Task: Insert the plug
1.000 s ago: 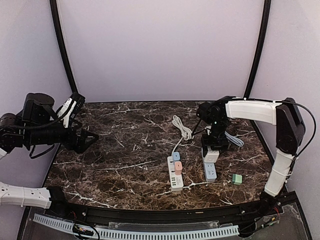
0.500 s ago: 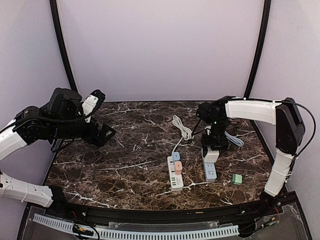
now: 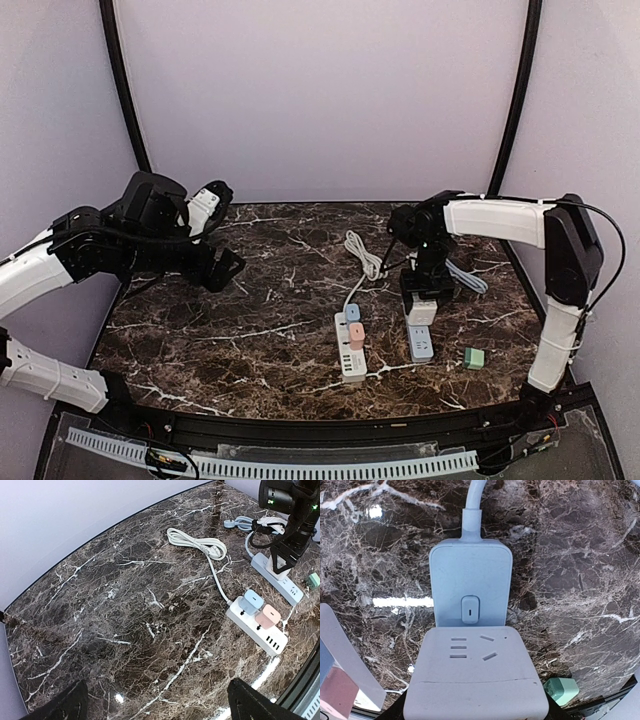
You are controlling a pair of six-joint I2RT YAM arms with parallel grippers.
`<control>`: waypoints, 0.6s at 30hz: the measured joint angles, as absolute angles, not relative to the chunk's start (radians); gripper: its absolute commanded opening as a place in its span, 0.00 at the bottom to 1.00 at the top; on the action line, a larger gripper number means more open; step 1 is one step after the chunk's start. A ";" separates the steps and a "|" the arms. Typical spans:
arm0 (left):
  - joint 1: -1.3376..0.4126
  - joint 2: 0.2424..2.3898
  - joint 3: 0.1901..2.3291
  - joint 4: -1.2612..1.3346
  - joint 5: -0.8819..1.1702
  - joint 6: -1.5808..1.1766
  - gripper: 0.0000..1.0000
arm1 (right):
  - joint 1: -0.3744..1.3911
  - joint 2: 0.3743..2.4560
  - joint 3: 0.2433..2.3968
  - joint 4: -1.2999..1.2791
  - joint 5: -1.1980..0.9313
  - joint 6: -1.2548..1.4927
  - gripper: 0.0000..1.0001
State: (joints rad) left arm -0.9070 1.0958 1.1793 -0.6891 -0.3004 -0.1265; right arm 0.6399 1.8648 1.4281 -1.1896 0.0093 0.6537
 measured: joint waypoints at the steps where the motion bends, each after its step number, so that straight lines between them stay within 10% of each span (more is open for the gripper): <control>1: -0.907 1.096 1.179 -0.689 -0.300 -0.119 0.99 | 0.643 1.868 1.431 -1.191 0.014 0.657 0.00; 18: -0.907 1.034 1.179 -0.737 -0.314 -0.059 0.99 | 0.707 1.869 1.392 -1.142 0.094 0.738 0.00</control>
